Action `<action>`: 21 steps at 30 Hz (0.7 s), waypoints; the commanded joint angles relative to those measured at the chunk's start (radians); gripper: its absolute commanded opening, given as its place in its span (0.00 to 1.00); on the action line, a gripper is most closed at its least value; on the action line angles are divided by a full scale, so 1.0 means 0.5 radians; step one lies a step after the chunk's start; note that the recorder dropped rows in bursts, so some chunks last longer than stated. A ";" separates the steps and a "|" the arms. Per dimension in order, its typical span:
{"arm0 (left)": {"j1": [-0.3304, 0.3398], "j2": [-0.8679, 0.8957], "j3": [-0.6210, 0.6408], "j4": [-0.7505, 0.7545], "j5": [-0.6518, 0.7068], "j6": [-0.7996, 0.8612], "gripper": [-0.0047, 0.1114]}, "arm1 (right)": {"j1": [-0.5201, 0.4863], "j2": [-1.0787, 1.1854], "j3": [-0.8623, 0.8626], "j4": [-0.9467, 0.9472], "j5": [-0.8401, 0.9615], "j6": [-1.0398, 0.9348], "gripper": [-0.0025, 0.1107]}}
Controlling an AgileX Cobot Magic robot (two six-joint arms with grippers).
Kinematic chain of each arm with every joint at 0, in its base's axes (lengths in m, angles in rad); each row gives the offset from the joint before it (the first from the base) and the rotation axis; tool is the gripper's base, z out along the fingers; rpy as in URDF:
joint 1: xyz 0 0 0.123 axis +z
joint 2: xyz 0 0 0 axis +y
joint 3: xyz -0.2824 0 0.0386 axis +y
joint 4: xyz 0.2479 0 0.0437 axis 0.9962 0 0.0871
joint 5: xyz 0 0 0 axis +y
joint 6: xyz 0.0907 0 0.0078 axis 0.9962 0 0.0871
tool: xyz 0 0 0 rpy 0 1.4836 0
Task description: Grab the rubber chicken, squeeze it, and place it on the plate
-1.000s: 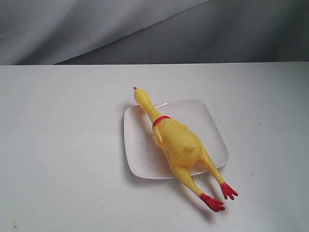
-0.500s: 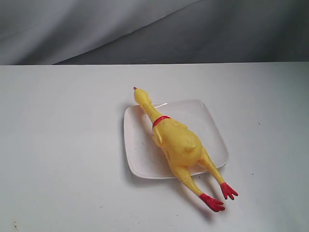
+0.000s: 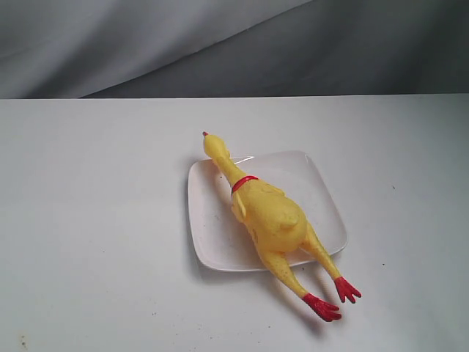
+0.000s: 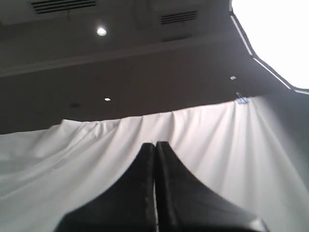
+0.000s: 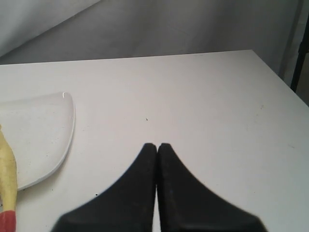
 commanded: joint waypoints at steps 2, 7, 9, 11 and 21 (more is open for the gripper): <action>0.004 -0.007 0.008 -1.087 0.241 1.102 0.04 | -0.015 -0.013 0.007 0.009 0.004 0.004 0.02; 0.004 -0.007 0.008 -1.128 0.386 1.160 0.04 | -0.015 -0.013 0.007 0.009 0.004 0.004 0.02; 0.004 -0.007 0.008 -1.142 0.449 1.213 0.04 | -0.015 -0.013 0.007 0.009 0.004 0.007 0.02; 0.004 -0.007 0.008 -1.229 0.577 1.308 0.04 | -0.015 -0.013 0.007 0.009 0.004 0.007 0.02; 0.004 -0.007 0.578 -1.428 0.835 1.298 0.04 | -0.015 -0.013 0.007 0.009 0.004 0.007 0.02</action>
